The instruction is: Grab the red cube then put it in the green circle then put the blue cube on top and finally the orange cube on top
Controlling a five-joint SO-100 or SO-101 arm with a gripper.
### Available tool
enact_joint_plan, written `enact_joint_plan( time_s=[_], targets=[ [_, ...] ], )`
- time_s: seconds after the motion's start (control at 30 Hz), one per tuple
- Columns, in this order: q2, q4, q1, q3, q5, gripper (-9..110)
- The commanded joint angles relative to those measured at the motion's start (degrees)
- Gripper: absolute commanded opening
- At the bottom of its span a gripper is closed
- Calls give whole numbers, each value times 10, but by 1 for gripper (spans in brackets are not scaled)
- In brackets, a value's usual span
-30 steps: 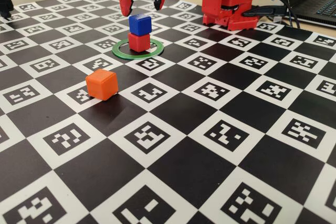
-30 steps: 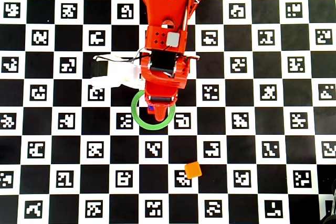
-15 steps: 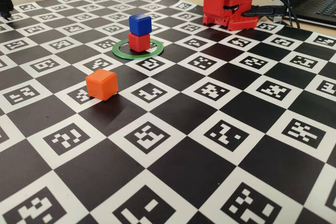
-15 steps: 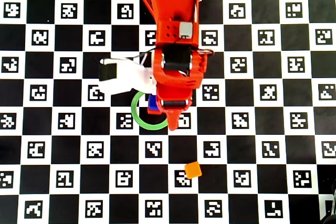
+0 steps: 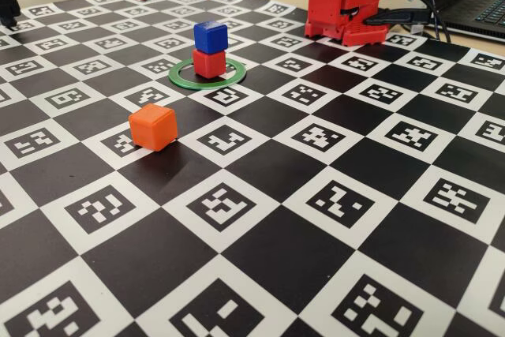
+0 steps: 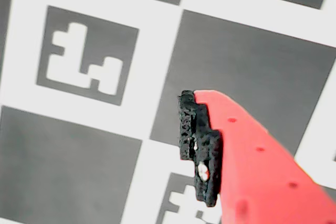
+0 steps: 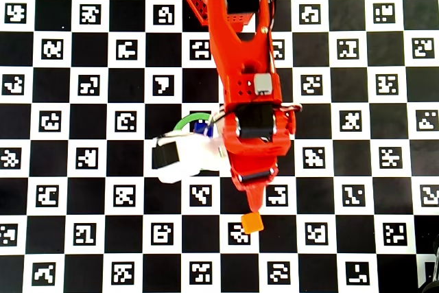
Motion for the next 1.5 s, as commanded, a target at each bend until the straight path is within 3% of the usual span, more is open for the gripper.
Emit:
enact_joint_plan(
  time_s=[0.0,0.63,1.47],
  targets=[
    [-16,-11,-9,-95,-5,43],
    [-229,-62,-17,-254,8,44],
    [-336,-72,-6,-334,11,43]
  ],
)
